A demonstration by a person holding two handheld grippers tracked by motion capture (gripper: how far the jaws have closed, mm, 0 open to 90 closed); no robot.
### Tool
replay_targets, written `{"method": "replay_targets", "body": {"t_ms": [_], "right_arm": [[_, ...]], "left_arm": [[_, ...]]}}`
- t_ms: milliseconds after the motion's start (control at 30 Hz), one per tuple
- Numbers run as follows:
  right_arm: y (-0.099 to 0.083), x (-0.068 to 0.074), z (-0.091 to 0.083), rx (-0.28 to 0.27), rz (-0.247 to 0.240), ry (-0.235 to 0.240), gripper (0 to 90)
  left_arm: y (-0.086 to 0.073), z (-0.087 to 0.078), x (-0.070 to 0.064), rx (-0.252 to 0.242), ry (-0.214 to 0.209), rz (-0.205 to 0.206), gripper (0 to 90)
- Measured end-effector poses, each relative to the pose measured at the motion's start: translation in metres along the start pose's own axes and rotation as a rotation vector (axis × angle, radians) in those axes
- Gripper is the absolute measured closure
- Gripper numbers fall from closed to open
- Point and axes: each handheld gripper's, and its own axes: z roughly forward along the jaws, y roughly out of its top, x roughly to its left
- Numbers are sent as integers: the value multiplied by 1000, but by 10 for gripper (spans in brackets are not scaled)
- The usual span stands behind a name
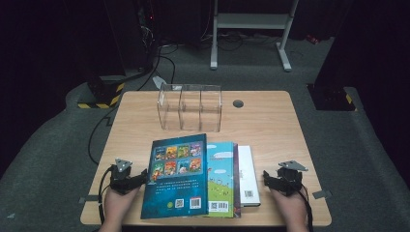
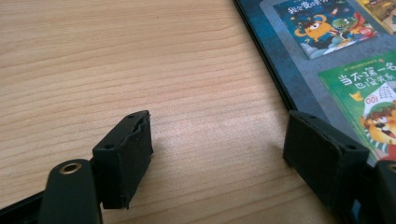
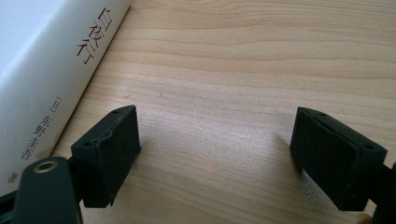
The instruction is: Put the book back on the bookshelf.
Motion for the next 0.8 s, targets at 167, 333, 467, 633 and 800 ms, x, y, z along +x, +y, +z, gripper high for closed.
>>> {"method": "replay_targets", "body": {"t_ms": [167,333,467,633,800], "right_arm": [[0,0,0,-1,-2,-3,160],[0,0,0,-1,-1,0,159],[-1,0,-1,2,-1,1,158],[-1,0,-1,0,0,-1,168],[-1,0,-1,-4,4,1,181]], "left_arm": [[2,1,0,5,-6,8,240],[2,1,1,4,-9,10,240],[2,2,1,5,-11,13,240],[1,1,1,0,-15,11,245],[1,1,0,-4,-2,0,259]]}}
